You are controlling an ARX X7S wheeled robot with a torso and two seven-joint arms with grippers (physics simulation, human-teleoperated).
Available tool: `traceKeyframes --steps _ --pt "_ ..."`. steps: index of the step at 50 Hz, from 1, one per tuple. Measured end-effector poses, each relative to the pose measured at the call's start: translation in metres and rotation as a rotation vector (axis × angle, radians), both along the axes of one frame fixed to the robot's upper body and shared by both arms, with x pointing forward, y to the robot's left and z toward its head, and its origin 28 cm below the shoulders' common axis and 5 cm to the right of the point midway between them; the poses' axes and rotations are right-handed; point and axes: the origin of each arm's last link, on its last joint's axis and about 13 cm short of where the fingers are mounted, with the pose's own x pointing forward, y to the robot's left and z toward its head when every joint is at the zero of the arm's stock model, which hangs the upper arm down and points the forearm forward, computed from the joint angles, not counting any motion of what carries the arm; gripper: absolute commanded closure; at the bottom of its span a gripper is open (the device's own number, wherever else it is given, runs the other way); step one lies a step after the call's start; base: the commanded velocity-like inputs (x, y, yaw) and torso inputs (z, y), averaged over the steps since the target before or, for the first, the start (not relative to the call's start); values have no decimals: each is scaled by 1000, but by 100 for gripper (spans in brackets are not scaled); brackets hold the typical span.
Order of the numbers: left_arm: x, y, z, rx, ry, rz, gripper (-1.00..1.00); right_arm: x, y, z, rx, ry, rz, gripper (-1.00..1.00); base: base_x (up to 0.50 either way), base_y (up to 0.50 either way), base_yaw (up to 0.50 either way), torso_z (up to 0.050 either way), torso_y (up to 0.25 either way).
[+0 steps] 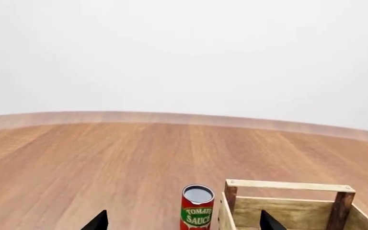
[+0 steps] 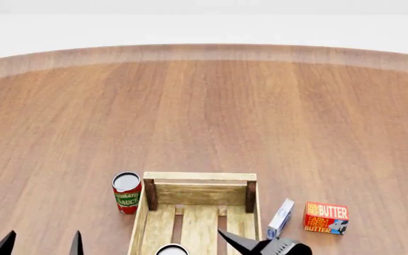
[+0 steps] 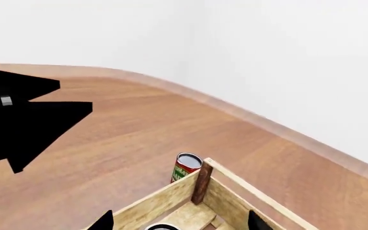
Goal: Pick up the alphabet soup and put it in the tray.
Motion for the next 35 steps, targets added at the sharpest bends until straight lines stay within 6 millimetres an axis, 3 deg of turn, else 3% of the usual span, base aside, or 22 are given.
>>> traceKeyframes --steps 35 --pt "-6 1 14 -16 -37 -8 -100 -21 -4 19 10 -104 -38 -100 0 0 0 0 0"
